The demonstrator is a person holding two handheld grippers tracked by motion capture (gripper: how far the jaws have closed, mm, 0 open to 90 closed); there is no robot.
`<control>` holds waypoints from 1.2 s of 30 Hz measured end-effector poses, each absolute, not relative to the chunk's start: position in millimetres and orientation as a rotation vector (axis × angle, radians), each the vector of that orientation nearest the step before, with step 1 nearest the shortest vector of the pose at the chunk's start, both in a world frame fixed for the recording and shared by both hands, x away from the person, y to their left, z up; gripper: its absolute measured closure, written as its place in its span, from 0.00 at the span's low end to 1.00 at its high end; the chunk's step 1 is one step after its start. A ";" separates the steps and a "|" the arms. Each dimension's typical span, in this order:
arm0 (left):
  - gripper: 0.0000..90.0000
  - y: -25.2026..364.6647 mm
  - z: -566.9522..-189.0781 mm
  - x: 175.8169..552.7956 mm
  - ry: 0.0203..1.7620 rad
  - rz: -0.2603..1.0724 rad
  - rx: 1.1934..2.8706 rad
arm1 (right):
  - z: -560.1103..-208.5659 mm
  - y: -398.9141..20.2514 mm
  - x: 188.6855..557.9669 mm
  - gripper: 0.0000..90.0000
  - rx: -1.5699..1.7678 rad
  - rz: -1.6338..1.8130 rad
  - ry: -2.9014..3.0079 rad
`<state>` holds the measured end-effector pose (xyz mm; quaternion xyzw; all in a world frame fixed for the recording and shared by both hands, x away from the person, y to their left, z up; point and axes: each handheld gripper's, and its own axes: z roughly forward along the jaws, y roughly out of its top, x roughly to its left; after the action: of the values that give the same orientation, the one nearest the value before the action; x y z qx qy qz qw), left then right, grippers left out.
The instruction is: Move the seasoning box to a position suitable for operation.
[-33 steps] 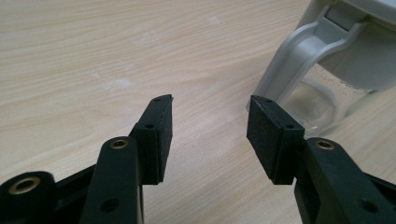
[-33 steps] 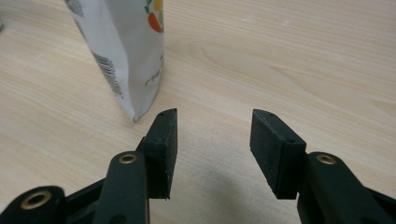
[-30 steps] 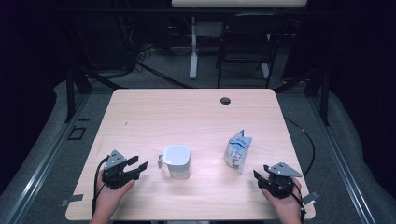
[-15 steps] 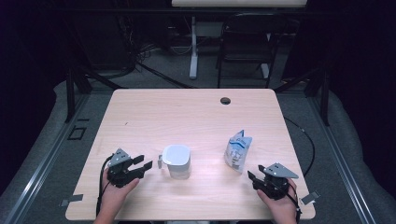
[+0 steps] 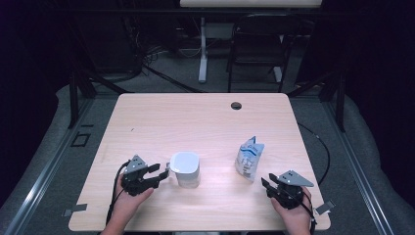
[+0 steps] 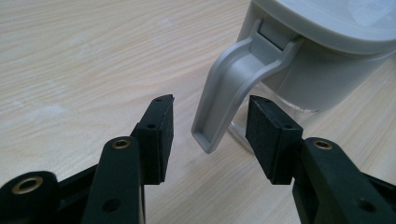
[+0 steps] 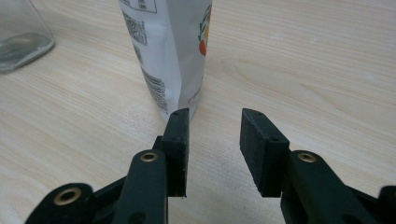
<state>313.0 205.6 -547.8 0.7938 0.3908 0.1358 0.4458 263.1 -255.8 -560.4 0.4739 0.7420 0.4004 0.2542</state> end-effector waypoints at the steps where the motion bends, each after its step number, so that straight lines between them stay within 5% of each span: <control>1: 0.59 203.8 -547.1 314.0 0.960 0.332 1.975 | -560.3 -255.7 262.7 0.71 1.282 1.076 2.020; 19: 0.72 182.3 -548.0 322.0 0.966 0.401 2.021 | -552.0 -249.4 282.7 0.91 1.259 1.016 2.105; 36: 0.79 176.5 -548.0 319.0 0.951 0.491 2.050 | -555.0 -241.9 272.7 0.88 1.252 1.046 2.143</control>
<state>319.0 176.5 -548.0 0.8114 0.3764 0.1943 0.4027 272.7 -241.9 -555.0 0.4533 0.7757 0.3787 0.2223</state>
